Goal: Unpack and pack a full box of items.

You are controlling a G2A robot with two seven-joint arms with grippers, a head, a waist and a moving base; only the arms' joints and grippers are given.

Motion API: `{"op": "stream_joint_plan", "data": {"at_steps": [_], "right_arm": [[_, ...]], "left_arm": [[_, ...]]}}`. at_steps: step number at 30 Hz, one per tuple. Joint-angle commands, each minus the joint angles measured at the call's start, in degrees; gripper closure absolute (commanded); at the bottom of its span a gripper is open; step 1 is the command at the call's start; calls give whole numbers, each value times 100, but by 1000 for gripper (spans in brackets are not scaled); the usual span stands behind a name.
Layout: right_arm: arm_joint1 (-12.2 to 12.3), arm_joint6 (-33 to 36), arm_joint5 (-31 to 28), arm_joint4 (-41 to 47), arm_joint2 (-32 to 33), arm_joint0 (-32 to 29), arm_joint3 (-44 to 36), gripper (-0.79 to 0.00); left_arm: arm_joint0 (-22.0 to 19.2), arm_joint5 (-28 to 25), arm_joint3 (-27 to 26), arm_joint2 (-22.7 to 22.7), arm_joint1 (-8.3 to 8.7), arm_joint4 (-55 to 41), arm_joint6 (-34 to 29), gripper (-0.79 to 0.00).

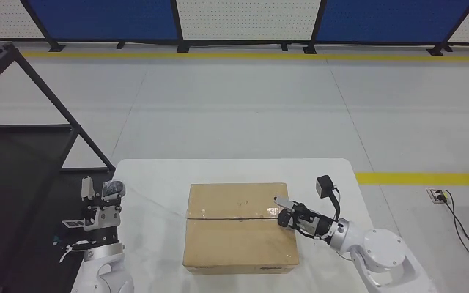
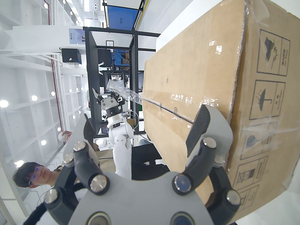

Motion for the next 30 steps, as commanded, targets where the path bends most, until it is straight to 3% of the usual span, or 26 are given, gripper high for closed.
{"op": "stream_joint_plan", "data": {"at_steps": [1, 4, 10, 12, 13, 15, 17, 23, 25, 30], "right_arm": [[-3, -8, -6, 6, -21, 19, 11, -785], [-7, -1, 5, 11, -54, 61, 40, -785], [-21, 13, 53, -15, -154, 201, 115, -785], [-26, 7, 71, -33, -189, 244, 144, -785], [-28, 4, 81, -33, -203, 261, 160, -785], [-31, 14, 93, -42, -224, 288, 182, -785], [-32, 13, 91, -40, -233, 301, 197, -785], [-25, 27, 83, -27, -210, 282, 227, -785], [-23, 38, 79, -14, -204, 274, 229, -785], [-20, 47, 67, 4, -200, 270, 258, -785]], "left_arm": [[2, -8, 62, -15, -13, -43, -21, -459], [15, -11, 116, -73, -26, -136, -88, -394], [75, -88, 51, -138, -47, -134, -288, -382], [76, -98, -1, -118, -54, -76, -364, -391], [73, -94, -18, -103, -58, -28, -398, -486], [55, -81, -57, -59, -67, 51, -459, -508], [27, -63, -96, -6, -79, 147, -486, -391], [-31, -16, -210, 178, -117, 428, -502, -252], [-40, -8, -232, 225, -132, 486, -479, -172], [5, -65, -323, 289, -158, 615, -514, -172]]}}
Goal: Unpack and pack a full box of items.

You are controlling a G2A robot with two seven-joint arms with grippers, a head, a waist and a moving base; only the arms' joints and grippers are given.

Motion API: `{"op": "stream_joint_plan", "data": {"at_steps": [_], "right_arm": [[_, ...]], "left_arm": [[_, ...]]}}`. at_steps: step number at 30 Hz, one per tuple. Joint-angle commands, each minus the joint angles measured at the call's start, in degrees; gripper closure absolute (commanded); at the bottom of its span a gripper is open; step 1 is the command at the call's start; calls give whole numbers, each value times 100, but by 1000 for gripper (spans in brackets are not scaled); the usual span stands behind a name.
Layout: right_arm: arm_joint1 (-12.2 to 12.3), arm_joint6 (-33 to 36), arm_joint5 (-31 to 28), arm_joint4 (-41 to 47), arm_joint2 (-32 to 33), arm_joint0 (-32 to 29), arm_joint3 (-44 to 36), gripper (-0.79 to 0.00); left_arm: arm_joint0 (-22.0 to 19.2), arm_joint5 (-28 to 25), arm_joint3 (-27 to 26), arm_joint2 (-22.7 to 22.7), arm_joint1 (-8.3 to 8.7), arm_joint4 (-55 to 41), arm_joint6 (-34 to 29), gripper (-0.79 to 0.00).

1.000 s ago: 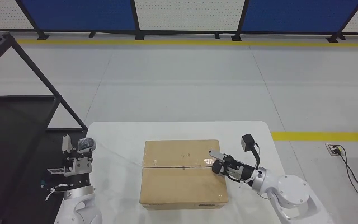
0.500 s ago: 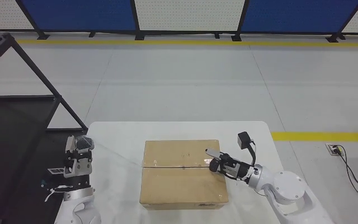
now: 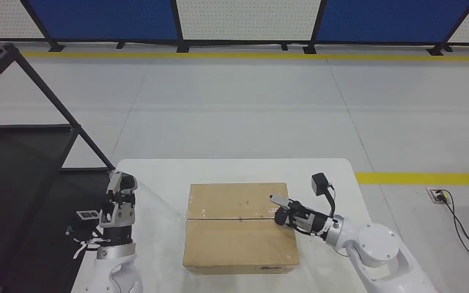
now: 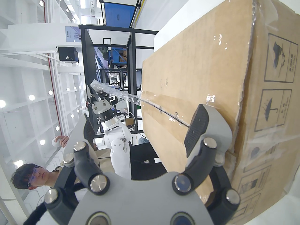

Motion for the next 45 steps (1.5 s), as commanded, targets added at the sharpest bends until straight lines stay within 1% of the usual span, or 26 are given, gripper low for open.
{"op": "stream_joint_plan", "data": {"at_steps": [1, 2, 6, 7, 9, 13, 15, 17, 18, 19, 20, 21, 23, 26, 30, 32, 35, 40, 42, 45], "right_arm": [[1, 11, -6, 7, -1, 6, 12, -785], [1, 9, -7, 11, -1, 8, 18, -785], [-1, 15, 5, 18, -19, 25, 28, -785], [-1, 16, 5, 21, -21, 30, 33, -785], [-1, 8, 5, 12, -25, 36, 38, -785], [0, 6, 3, 13, -28, 37, 42, -785], [2, 1, -1, 22, -20, 28, 44, -785], [4, 2, -8, 22, -16, 20, 44, -785], [5, 4, -12, 21, -14, 15, 45, -785], [6, 7, -18, 24, -13, 11, 47, -785], [5, 3, -22, 39, -11, 6, 52, -785], [6, 2, -28, 41, -11, 4, 57, -785], [7, 0, -24, 27, -13, 7, 68, -785], [5, -1, -5, 28, -27, 33, 82, -785], [-3, 11, 43, 6, -86, 105, 104, -785], [-10, 20, 62, 6, -122, 142, 118, -785], [-15, 20, 68, -5, -158, 180, 140, -785], [-12, 23, 42, -2, -149, 153, 166, -785], [-9, 18, 29, 9, -133, 130, 178, -785], [-5, 21, 25, 15, -117, 113, 177, -785]], "left_arm": [[50, -45, -61, 25, -10, 77, -23, -182], [77, -62, -92, 39, -15, 114, -35, -200], [155, -130, -196, 74, -33, 291, -45, -209], [176, -145, -221, 84, -38, 340, -49, -237], [211, -199, -246, 87, -49, 465, 21, -268], [213, -214, -221, 89, -75, 458, 119, -277], [215, -219, -161, 68, -86, 420, 162, -323], [267, -255, -41, 52, -98, 324, 180, -391], [311, -276, 40, 46, -105, 233, 172, -471], [367, -299, 131, 36, -109, 130, 143, -606], [437, -321, 225, 32, -112, 17, 66, -723], [513, -315, 323, 23, -113, -97, -27, -785], [678, -290, 508, 13, -109, -218, -270, -785], [949, -279, 709, 50, -93, -139, -736, -785], [1254, -236, 817, 24, -47, -103, -1580, -785], [1307, -16, 862, -19, -12, -199, -2127, -785], [1306, 252, 931, -111, 27, -435, -2717, -785], [1479, 97, 879, -222, 57, -634, -3218, -785], [1562, -47, 849, -292, 67, -695, -3347, -785], [1694, -324, 814, -427, 63, -820, -3206, -785]]}}
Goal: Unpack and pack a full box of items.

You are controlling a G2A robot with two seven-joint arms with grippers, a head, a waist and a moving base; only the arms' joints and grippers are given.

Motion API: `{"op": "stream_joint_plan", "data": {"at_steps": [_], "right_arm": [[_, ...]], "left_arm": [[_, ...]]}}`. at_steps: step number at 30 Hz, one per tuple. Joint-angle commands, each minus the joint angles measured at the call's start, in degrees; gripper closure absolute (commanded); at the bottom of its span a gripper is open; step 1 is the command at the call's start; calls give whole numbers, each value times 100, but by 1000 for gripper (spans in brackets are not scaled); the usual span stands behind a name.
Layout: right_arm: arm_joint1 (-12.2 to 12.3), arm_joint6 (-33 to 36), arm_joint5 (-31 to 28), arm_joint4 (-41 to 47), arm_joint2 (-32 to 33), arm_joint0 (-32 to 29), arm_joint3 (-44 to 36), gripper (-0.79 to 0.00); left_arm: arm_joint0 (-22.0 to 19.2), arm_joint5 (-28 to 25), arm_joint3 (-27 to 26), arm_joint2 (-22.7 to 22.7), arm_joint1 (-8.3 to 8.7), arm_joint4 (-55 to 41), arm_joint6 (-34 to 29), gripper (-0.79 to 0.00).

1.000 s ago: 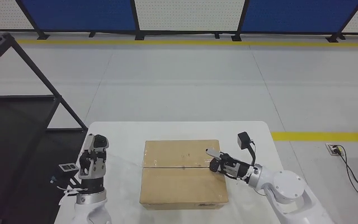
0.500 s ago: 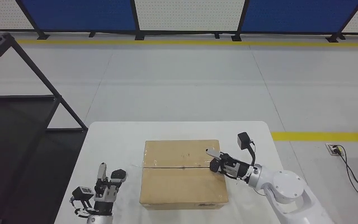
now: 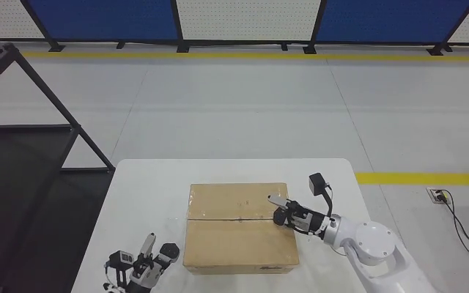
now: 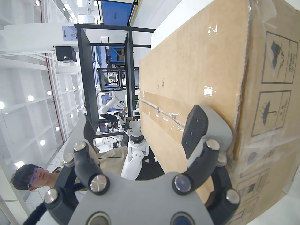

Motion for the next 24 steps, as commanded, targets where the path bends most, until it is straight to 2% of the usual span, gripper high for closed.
{"op": "stream_joint_plan", "data": {"at_steps": [1, 8, 15, 17, 19, 24], "right_arm": [[2, -3, 0, 8, 9, -9, -5, -785], [-4, 26, 1, 17, -27, 51, 29, -785], [-4, 36, -1, 10, -30, 91, 53, -785], [0, 39, 8, 5, -18, 84, 58, -785], [2, 37, 8, 7, -11, 74, 61, -785], [-1, 33, 19, 4, -31, 86, 78, -785]], "left_arm": [[94, -208, -37, -115, -6, -71, 183, -785], [139, -902, -76, -380, -54, -511, 816, -785], [55, -1372, -35, -383, -102, -777, 969, -785], [72, -1438, -58, -349, -106, -1019, 759, -785], [120, -1254, -19, -377, -81, -1053, 354, -785], [191, -998, 136, -335, -18, -520, -566, -785]]}}
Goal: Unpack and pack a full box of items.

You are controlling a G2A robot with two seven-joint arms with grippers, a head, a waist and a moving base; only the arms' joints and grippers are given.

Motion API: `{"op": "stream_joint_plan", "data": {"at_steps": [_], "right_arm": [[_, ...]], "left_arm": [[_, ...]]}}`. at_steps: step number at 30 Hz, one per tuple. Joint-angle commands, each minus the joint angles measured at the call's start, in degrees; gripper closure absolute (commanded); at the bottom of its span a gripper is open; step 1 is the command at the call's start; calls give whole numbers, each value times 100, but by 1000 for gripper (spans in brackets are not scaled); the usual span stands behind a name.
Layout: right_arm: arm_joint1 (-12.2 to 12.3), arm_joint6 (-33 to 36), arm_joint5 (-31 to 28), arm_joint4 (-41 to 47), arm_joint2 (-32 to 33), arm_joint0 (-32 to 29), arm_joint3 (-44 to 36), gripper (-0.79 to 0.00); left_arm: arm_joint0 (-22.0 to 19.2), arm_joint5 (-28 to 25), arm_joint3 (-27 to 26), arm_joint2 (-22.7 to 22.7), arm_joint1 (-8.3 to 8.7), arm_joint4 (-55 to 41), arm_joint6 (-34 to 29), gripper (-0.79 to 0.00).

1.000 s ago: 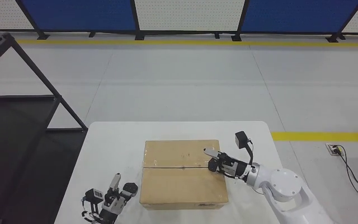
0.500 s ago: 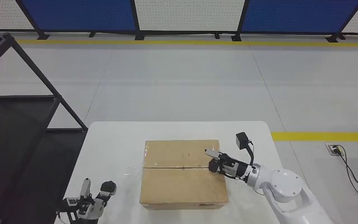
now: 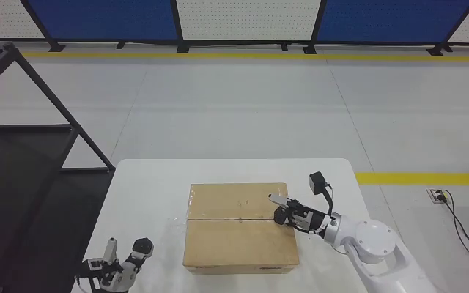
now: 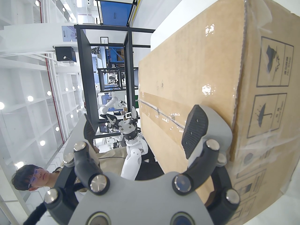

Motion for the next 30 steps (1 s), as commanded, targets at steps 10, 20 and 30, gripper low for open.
{"op": "stream_joint_plan", "data": {"at_steps": [10, 20, 30], "right_arm": [[-20, 1, 41, -1, -105, 105, 33, -785], [-20, -11, 36, -20, -115, 95, 12, -785], [5, -33, 33, -30, -13, -48, -107, -785]], "left_arm": [[35, 368, 362, 100, 103, 707, -1202, -785], [-544, 742, 813, 504, 0, 635, 172, -785], [-891, 744, 1037, 773, -83, 529, 861, -785]]}}
